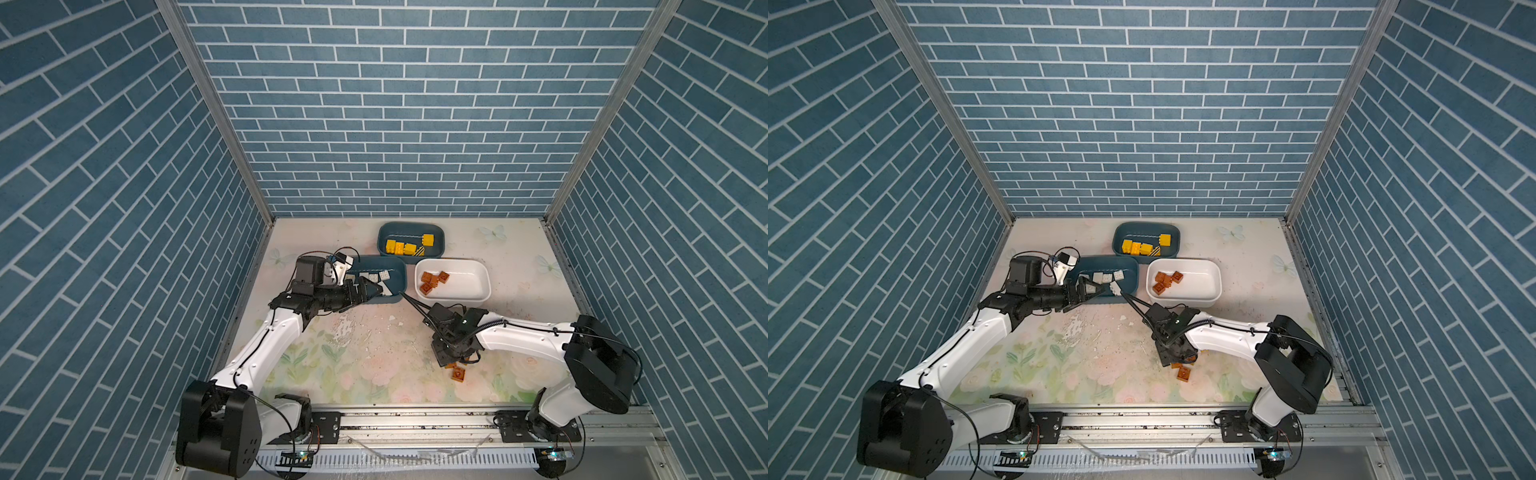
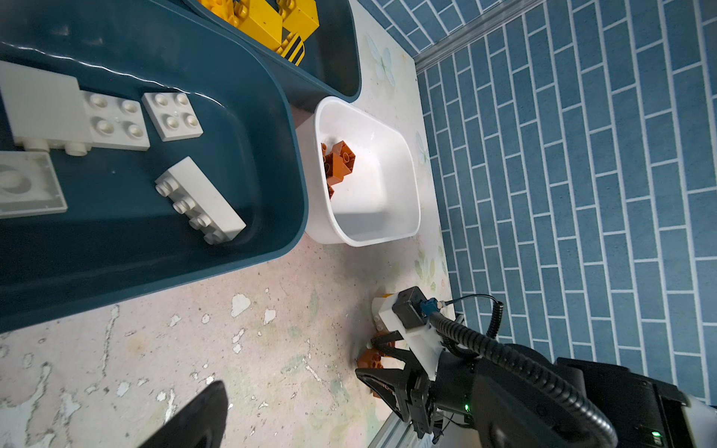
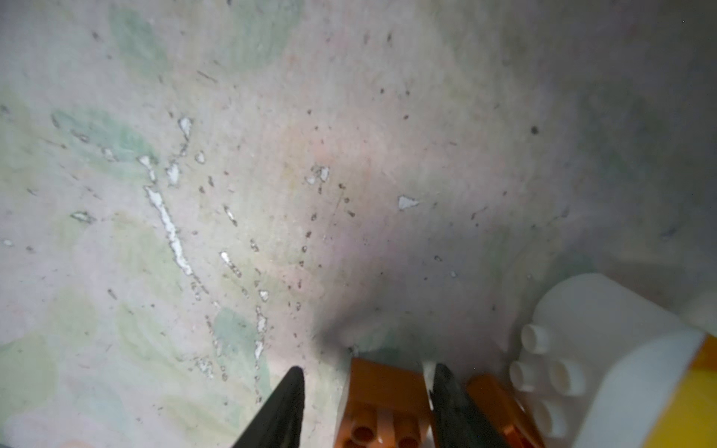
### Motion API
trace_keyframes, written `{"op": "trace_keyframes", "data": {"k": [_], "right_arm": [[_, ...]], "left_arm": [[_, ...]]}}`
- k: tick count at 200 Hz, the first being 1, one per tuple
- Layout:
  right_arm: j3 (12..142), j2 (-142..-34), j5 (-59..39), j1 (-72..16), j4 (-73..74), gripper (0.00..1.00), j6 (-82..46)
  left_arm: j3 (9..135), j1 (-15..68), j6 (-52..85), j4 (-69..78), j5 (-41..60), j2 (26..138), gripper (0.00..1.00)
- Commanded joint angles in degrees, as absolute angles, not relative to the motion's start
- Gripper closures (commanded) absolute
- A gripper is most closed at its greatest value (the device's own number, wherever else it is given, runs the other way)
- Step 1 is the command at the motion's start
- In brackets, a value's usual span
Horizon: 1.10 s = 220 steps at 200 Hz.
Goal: Sort the legos into containers by color
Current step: 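Lower the right gripper and grasp another brown brick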
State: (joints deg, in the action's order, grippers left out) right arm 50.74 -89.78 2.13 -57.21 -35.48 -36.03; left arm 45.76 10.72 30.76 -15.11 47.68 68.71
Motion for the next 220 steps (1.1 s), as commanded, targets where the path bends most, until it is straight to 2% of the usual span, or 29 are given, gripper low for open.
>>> {"op": "trace_keyframes", "data": {"k": [1,79,158,178,220], "right_arm": [[50.72,-89.47,1.85,-57.35,-37.19,0.47,-38.15],[49.17,-88.24,2.37,-59.10,-41.21,0.51,-39.75],[48.51,-89.15,1.92,-59.67,-40.60,0.68,-39.81],[49.53,-87.37,2.91,-59.54,-41.95,0.75,-39.51],[54.47,-80.68,4.88,-55.12,-45.43,0.78,-37.61]], "left_arm": [[44.40,10.35,29.53,-15.82,48.13,67.81,0.00],[43.00,10.37,29.55,-14.94,48.52,67.95,0.00],[42.63,10.29,29.68,-15.05,48.34,67.14,0.01],[42.84,10.29,29.66,-15.61,48.50,66.95,0.00],[44.49,10.37,29.35,-16.89,48.96,66.78,0.00]]}}
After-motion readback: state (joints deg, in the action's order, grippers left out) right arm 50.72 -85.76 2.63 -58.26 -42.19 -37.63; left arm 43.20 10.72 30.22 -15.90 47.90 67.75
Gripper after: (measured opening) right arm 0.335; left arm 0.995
